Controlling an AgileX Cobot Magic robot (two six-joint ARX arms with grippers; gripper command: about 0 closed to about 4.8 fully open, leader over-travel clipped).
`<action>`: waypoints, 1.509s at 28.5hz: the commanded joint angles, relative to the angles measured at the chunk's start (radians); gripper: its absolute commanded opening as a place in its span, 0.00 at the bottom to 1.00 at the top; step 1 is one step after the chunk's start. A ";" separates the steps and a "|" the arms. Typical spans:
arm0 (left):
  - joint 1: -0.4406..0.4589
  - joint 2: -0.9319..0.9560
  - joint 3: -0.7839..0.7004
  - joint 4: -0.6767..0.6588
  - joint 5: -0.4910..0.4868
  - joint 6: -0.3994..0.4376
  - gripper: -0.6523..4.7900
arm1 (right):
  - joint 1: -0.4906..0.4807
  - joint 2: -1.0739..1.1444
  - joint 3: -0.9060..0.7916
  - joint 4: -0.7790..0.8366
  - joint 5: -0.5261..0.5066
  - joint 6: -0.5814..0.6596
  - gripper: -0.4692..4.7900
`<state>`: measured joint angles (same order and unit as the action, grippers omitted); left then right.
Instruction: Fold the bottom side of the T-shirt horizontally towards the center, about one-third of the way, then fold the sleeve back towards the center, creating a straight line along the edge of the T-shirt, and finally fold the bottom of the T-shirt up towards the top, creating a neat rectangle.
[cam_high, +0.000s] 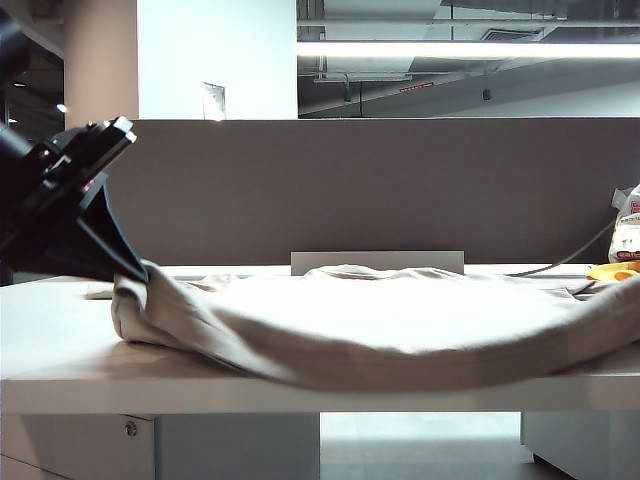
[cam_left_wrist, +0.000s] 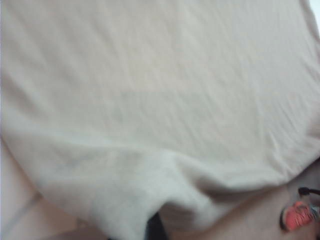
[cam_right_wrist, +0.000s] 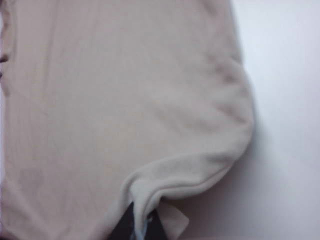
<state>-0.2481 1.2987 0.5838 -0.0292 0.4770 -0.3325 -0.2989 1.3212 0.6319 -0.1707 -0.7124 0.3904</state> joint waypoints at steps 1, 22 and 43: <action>0.004 -0.002 0.026 -0.018 -0.024 0.027 0.11 | 0.000 -0.005 0.025 0.011 -0.010 0.007 0.08; 0.042 0.149 0.269 -0.060 -0.167 0.153 0.11 | 0.018 0.155 0.253 0.025 0.017 0.029 0.08; 0.074 0.481 0.569 -0.063 -0.219 0.202 0.11 | 0.037 0.472 0.554 0.050 0.023 0.029 0.08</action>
<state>-0.1837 1.7725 1.1366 -0.0944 0.2638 -0.1341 -0.2596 1.7836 1.1645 -0.1402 -0.6922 0.4213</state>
